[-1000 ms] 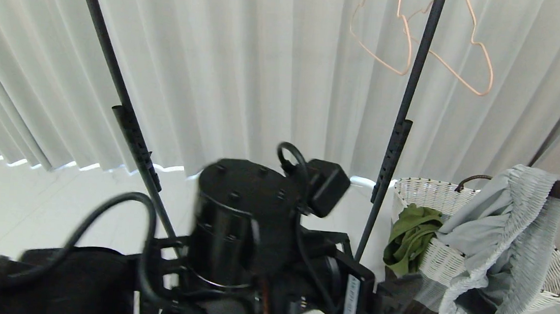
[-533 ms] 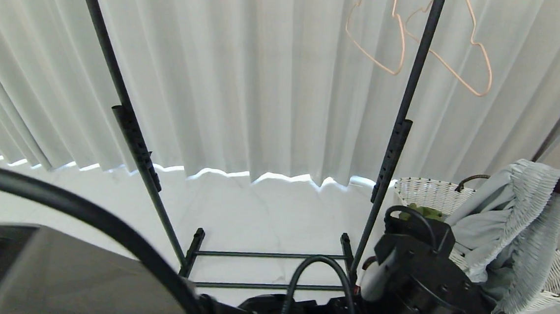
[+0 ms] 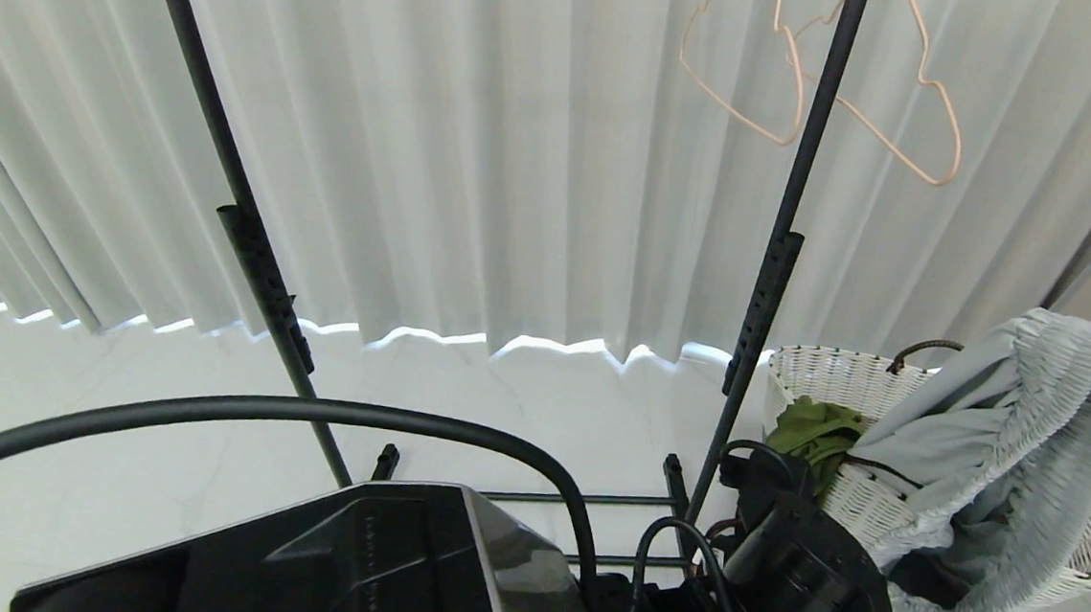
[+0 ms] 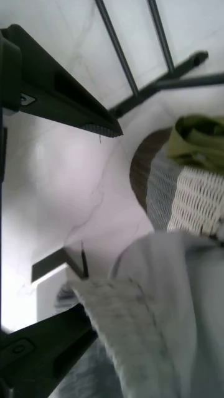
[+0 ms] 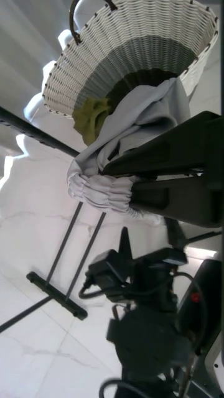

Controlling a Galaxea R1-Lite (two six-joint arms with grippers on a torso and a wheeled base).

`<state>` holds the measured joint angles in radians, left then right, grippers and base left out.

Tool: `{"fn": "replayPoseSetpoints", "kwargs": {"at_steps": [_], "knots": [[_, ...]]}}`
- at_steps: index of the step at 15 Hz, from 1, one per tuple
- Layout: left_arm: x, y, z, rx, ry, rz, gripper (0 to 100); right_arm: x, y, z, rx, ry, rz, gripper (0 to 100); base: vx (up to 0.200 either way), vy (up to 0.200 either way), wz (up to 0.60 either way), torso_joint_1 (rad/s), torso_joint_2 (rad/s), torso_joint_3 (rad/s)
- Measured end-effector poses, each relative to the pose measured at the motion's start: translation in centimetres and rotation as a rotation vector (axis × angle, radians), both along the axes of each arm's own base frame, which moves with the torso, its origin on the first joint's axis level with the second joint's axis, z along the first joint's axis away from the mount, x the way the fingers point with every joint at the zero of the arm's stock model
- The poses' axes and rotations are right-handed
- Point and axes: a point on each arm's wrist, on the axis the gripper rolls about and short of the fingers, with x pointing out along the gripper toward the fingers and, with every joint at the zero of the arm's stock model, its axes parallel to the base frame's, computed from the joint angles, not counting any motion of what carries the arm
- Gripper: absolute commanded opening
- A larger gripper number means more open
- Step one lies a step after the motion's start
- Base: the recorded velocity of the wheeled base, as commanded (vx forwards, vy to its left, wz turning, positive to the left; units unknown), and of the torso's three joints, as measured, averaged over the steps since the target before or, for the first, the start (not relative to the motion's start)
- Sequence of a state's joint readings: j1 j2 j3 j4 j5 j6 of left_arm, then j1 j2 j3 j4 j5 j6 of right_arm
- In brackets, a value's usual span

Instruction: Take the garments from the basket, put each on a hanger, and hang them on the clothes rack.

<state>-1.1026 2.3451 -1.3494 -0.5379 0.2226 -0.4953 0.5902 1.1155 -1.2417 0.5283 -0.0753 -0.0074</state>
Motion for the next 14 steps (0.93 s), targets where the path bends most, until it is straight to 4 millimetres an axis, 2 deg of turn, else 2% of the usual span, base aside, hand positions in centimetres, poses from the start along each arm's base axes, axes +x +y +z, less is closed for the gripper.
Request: {"fn": "replayPoseSetpoints", "kwargs": {"at_steps": [9,10,14], "knots": [[0.7,-1.4,0.5,-0.070,0.007,0.000,100,-0.4,-0.2,0.1,0.009,-0.008,0.004,0,0.000,0.000,0.00,0.000,0.00,0.000],[0.8,-1.5,0.3,-0.067,0.008,0.001,0,-0.4,-0.2,0.1,0.010,-0.008,0.007,0,0.000,0.000,0.00,0.000,0.00,0.000],[0.0,-1.6,-0.3,-0.042,0.006,-0.009,0,-0.5,-0.3,-0.1,0.009,-0.001,0.003,0,0.000,0.000,0.00,0.000,0.00,0.000]]}}
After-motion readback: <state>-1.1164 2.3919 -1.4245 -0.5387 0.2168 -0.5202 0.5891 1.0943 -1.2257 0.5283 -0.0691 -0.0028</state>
